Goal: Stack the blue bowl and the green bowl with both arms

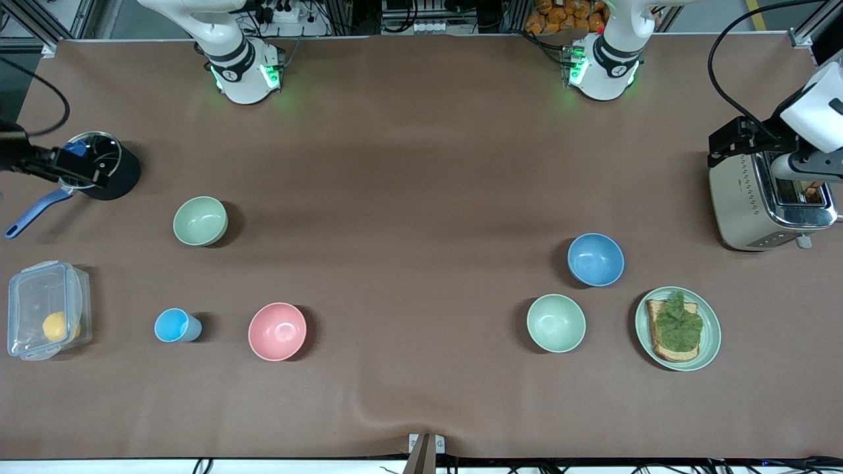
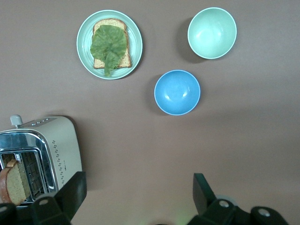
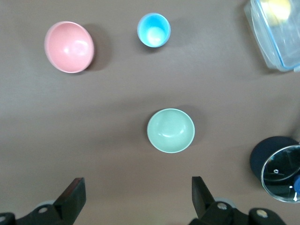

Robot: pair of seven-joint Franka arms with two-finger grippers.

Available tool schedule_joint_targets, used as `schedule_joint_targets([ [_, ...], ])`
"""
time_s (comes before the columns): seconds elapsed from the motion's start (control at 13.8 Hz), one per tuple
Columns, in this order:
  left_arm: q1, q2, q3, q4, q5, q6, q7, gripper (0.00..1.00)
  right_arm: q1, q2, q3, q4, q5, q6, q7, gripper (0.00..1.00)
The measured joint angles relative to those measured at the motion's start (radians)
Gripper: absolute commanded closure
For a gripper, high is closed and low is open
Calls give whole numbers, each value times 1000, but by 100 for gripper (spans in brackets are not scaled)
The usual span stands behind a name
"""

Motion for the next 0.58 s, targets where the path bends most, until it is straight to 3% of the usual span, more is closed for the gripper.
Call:
schedule_joint_targets([
  [0.36,-3,36,-4,-17,0,-2,0,0,-30,6,-3,-211,-5,174,-90,0],
  [0.58,16,109,0,-32,0,1,0,0,-62,6,-4,-355,-5,301,-175,0],
])
